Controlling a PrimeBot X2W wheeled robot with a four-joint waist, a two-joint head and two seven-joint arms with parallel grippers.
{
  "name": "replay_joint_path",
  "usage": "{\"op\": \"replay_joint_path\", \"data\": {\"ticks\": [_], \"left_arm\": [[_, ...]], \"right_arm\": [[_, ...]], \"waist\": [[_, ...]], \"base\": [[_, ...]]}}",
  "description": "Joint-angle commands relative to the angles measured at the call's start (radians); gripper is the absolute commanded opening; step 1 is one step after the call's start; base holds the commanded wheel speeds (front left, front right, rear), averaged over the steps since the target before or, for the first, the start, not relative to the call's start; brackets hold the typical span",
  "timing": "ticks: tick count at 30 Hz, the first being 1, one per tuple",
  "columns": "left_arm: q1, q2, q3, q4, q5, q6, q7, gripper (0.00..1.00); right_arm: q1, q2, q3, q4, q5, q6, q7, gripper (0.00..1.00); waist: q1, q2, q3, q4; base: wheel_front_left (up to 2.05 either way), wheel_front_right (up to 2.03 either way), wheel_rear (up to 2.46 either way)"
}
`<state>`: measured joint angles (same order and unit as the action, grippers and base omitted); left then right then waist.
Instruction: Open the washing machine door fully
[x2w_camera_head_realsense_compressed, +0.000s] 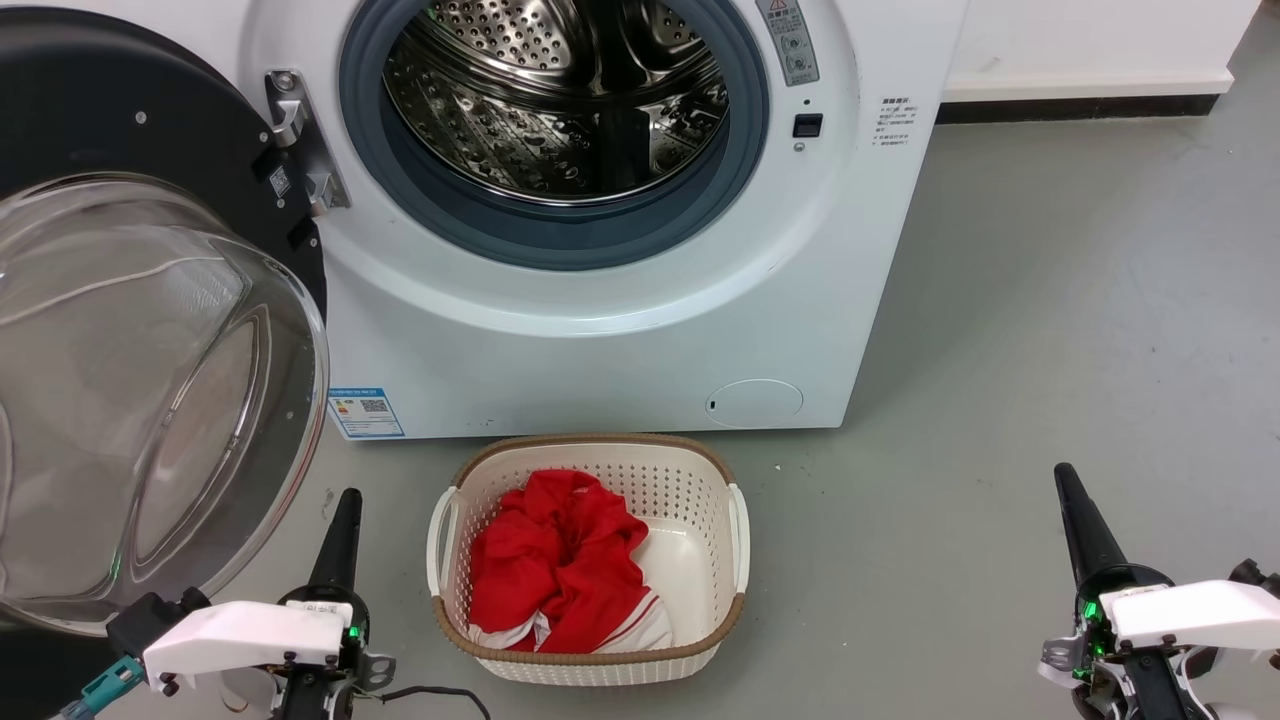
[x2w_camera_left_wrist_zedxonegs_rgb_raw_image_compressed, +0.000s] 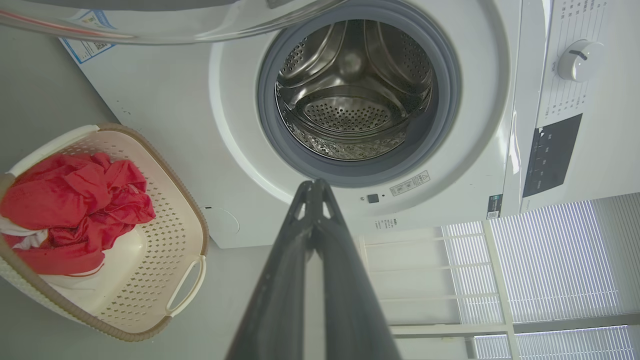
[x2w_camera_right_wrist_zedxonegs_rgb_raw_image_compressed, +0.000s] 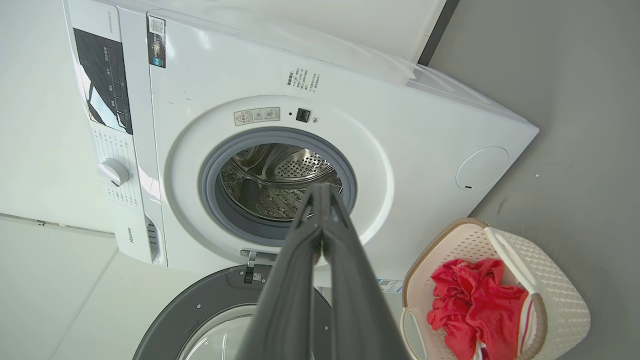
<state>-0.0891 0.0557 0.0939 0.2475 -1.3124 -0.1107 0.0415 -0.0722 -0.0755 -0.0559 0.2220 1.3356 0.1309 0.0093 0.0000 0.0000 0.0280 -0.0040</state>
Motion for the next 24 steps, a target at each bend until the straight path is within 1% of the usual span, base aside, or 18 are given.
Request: {"op": "replay_joint_path", "data": {"ticks": [1, 24], "left_arm": [[-0.02, 0.0, 0.003, -0.008, -0.026, -0.005, 0.008, 0.0], [-0.021, -0.004, 0.016, -0.005, -0.21, -0.017, 0.053, 0.0]], "right_arm": [[-0.017, -0.005, -0.004, -0.002, 0.027, 0.0, 0.007, 0.0], [-0.034, 0.0, -0.019, 0.015, 0.213, 0.0, 0.057, 0.0]], "waist": [[0.0, 0.0, -0.001, 0.0], [0.0, 0.0, -0.016, 0.003]], "base": [[0.0, 0.0, 0.0], [0.0, 0.0, 0.0]]}}
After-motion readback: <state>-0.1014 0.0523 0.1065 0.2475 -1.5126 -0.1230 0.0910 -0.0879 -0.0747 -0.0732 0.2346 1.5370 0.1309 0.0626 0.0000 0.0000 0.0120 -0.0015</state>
